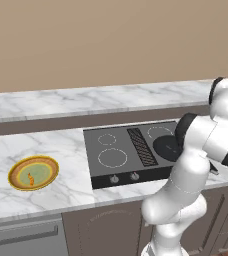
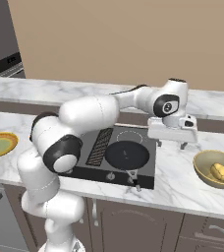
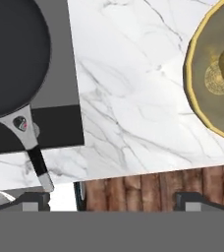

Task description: Place the shrimp on the plate and place the potato on the same plate.

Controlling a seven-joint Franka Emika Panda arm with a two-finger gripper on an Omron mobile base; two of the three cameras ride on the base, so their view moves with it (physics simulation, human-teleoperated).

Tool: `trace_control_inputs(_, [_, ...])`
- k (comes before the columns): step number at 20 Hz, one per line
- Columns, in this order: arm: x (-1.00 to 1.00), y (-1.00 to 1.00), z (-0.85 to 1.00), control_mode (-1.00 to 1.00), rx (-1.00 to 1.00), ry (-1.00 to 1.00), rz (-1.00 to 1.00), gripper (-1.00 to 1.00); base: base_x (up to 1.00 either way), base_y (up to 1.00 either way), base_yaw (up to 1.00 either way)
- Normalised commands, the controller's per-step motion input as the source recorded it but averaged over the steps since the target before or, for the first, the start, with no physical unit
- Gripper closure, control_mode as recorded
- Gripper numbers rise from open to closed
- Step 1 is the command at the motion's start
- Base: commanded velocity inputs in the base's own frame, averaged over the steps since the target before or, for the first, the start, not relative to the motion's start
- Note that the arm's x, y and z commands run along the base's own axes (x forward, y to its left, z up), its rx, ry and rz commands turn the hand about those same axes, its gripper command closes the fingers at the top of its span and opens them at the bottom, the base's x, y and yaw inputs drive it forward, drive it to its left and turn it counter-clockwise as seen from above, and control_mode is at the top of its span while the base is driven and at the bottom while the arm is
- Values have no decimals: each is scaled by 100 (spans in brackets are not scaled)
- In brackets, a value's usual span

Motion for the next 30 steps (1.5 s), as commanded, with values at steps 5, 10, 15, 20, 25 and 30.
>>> trace_control_inputs(5, [17,-97,-8,-100,0,-2,0,-100,0,0,0])
trace_control_inputs(10, [12,-61,-1,-100,2,-3,3,-100,0,0,0])
trace_control_inputs(15, [11,-48,-16,-100,2,-3,5,-100,0,0,0])
trace_control_inputs(20, [15,-35,-23,-100,1,0,7,-100,0,0,0])
trace_control_inputs(25, [33,-23,-31,-100,-1,0,11,-100,0,0,0])
trace_control_inputs(30, [34,-11,-67,-100,-11,0,14,-100,0,0,0])
